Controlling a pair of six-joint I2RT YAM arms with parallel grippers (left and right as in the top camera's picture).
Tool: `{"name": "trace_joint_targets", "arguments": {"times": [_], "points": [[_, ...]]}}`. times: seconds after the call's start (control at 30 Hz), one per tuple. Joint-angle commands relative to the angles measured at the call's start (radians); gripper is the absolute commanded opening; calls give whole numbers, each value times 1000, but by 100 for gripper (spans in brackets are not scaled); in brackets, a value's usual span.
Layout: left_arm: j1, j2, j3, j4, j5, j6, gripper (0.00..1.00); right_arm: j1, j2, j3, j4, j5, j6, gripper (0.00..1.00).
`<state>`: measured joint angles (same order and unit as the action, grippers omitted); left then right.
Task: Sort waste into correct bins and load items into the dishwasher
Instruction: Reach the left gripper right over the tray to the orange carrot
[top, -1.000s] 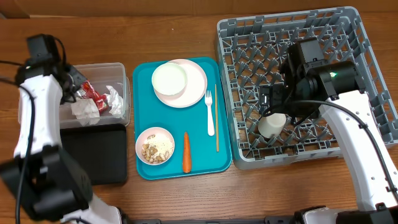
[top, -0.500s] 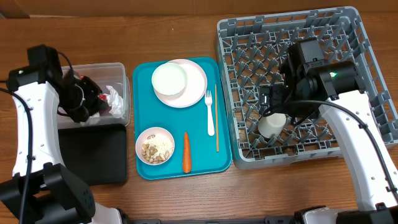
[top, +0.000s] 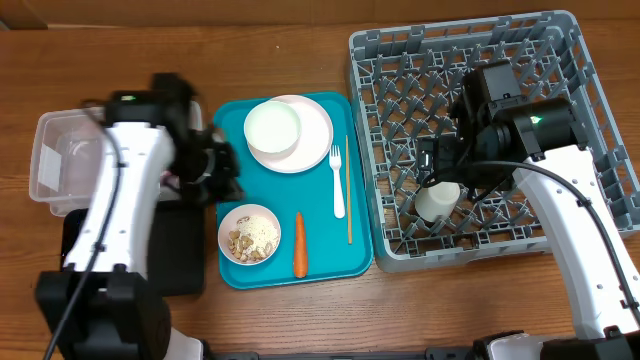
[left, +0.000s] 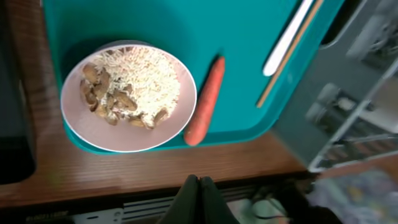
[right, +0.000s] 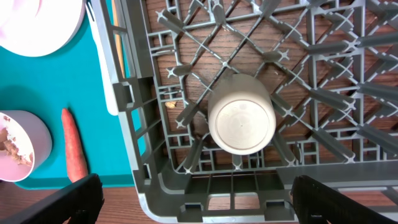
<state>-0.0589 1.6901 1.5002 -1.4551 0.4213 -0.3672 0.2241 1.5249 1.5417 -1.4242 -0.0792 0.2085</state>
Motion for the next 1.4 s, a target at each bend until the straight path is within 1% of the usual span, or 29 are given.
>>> {"name": "trace_joint_targets", "arguments": {"times": [0.0,0.1,0.2,0.43,0.5,0.6,0.8,0.97,1.13,1.17,1.27,1.33,1.37], "points": [[-158,-15,1,22,-189,-172,4,3,-11,20,5,-5,-6,100],[-256,-15,1,43,-269,-241,4,3,-11,20,5,-5,-6,100],[-346,-15,1,66,-302,-293,4,3,-11,20,5,-5,-6,100],[-531,-14,0,165,-317,-301,4,3,-11,20,5,-5,-6,100],[-578,-12,0,173,-366,-346,4,3,-11,20,5,-5,-6,100],[-636,-7,-2,167,-433,-449,4,3,-11,20,5,-5,-6,100],[-691,-6,-21,170,-432,-550,4,3,-11,20,5,-5,-6,100],[-699,-6,-89,173,-424,-645,4,3,-11,20,5,-5,-6,100],[-699,-6,-193,261,-402,-650,4,3,-11,20,5,-5,-6,100],[-699,-6,-218,286,-405,-649,5,3,-11,20,5,-5,-6,100],[-699,-6,-261,333,-407,-634,14,3,-11,20,5,-5,-6,100],[-699,-6,-291,362,-410,-618,24,3,-11,20,5,-5,-6,100],[-699,-6,-301,365,-423,-616,26,3,-11,20,5,-5,-6,100]]}}
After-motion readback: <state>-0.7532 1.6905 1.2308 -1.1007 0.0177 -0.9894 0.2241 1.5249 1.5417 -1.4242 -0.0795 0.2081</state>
